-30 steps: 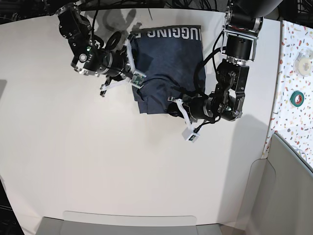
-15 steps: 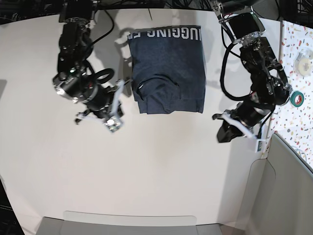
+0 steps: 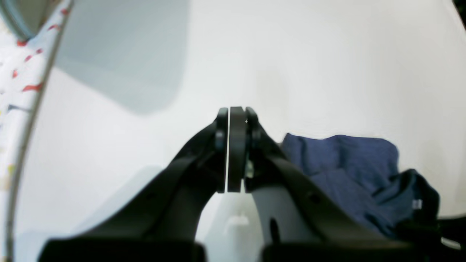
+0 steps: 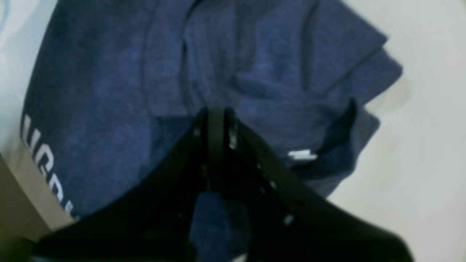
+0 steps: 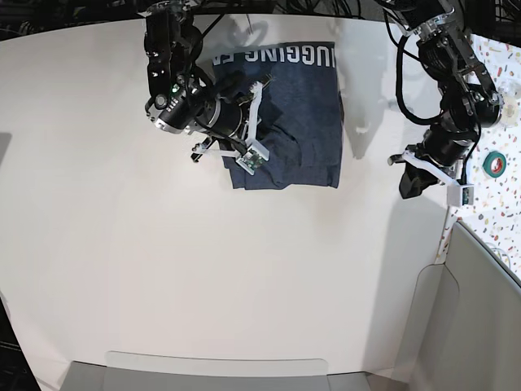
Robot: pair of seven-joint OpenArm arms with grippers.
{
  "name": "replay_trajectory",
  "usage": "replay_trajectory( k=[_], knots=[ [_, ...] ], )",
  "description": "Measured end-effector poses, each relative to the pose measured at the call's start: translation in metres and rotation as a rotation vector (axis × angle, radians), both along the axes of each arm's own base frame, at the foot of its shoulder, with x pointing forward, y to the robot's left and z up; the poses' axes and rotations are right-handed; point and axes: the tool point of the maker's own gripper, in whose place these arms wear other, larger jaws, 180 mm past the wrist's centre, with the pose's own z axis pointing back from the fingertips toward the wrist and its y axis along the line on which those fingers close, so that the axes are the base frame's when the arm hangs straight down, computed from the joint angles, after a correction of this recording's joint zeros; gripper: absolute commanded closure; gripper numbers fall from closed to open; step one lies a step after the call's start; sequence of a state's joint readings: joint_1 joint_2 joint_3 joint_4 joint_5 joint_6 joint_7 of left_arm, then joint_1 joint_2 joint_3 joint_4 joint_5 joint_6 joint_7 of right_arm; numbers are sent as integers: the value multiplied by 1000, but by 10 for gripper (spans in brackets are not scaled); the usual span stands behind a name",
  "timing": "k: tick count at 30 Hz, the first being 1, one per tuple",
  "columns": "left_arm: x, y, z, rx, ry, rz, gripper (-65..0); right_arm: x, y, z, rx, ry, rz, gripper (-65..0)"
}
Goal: Layout the t-shirt on the table in an organized manner, then fold the t-shirt properly
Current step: 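Grasp the folded shirt with the right gripper and drag it to the table edge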
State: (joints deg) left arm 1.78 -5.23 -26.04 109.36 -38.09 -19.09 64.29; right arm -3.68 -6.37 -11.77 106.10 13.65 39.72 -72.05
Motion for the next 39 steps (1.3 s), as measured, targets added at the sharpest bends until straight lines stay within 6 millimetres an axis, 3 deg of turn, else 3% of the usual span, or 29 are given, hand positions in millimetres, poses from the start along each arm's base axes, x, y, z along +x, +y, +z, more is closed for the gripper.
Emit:
replay_trajectory(
  k=[6, 15, 19, 23, 28, 34, 39],
  knots=[
    [0, -2, -1, -10, -1, 2, 0, 5, 29, 2, 156, 69, 57, 0],
    [-2, -1, -3, -6, 5, 4, 0, 9, 34, 6, 186, 78, 72, 0],
    [-3, 0, -4, -4, 9, 3, 0, 2, 27, -17, 129, 164, 90, 0],
    [-3, 0, -4, -2, 10, 4, 0, 6, -3, -40, 60, 209, 82, 0],
    [-3, 0, -4, -3, 10, 5, 0, 20, -41, -45, 13, 188, 63, 0],
    [-3, 0, -4, -5, 9, 5, 0, 37, -120, -45, -124, 142, 23, 0],
    [-3, 0, -4, -4, 9, 5, 0, 47, -187, -44, -379, 92, 51, 0]
  ],
)
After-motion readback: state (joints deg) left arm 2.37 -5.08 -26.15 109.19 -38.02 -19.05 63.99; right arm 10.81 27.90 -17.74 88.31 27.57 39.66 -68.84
